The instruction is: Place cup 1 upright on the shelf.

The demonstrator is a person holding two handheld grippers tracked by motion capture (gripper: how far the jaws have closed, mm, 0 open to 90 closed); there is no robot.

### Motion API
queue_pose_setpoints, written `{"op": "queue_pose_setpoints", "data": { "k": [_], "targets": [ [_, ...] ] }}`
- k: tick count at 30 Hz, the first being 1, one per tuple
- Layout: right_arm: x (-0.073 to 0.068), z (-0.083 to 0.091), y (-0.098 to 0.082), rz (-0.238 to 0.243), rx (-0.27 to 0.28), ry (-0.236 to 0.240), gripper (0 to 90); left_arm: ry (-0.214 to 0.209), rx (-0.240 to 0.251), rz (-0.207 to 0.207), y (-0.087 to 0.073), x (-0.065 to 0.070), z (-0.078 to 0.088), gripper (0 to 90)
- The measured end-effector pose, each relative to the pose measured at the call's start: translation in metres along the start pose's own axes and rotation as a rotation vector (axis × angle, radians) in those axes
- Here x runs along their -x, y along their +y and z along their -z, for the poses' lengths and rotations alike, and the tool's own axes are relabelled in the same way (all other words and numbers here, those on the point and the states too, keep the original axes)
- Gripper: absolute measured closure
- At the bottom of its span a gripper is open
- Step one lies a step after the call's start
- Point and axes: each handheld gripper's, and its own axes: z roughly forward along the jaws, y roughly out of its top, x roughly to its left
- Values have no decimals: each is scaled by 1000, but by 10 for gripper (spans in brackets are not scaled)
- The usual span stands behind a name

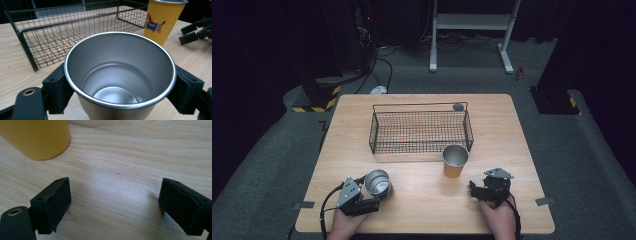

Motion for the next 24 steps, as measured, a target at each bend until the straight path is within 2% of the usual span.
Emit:
{"op": "queue_pose_setpoints", "data": {
  "k": [3,10,17,24],
  "targets": [
    [0,0,0,0,0,0,107,18,12,5,2,-1,2,189],
    [0,0,0,1,1,1,107,29,29,2,4,0,5,189],
    [0,0,0,4,2,1,107,42,-2,-18,1,2,-1,189],
    [0,0,0,0,3,3,107,47,3,-18,1,1,0,189]
  ]
}}
